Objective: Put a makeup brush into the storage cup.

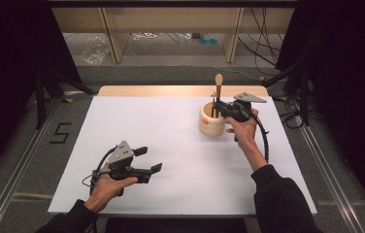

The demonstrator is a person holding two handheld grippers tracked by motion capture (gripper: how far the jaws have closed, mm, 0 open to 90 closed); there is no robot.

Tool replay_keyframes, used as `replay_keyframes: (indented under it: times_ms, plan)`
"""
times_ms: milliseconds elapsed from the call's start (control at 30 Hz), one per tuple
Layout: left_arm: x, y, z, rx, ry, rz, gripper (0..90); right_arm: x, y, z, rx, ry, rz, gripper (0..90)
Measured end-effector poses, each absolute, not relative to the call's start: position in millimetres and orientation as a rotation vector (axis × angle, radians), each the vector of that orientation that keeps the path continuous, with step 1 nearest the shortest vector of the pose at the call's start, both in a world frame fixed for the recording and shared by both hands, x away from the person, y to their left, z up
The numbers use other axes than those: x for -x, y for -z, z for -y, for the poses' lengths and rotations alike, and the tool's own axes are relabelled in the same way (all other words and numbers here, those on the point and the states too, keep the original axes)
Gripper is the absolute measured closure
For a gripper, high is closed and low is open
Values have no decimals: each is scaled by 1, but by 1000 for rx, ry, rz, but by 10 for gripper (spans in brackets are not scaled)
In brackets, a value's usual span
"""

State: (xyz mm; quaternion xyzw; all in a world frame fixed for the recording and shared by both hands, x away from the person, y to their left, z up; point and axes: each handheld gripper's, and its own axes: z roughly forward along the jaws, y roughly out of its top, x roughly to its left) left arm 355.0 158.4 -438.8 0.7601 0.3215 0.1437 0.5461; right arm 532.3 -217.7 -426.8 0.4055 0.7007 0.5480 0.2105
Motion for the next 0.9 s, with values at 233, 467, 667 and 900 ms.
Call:
replay_keyframes:
  times_ms: [233,467,667,900]
  plan:
    - [-355,438,-159,-1804,-344,-756,181,-531,428,218,-1161,-1496,-1956,725]
    - [-355,438,-159,-1804,-345,-755,181,-522,419,218,-1231,-1458,-1929,478]
    - [-355,439,-159,-1794,-337,-762,181,-515,415,221,-1222,-1437,-1912,380]
    - [-355,438,-160,-1797,-346,-766,181,-500,406,217,-1200,-1423,-1929,305]
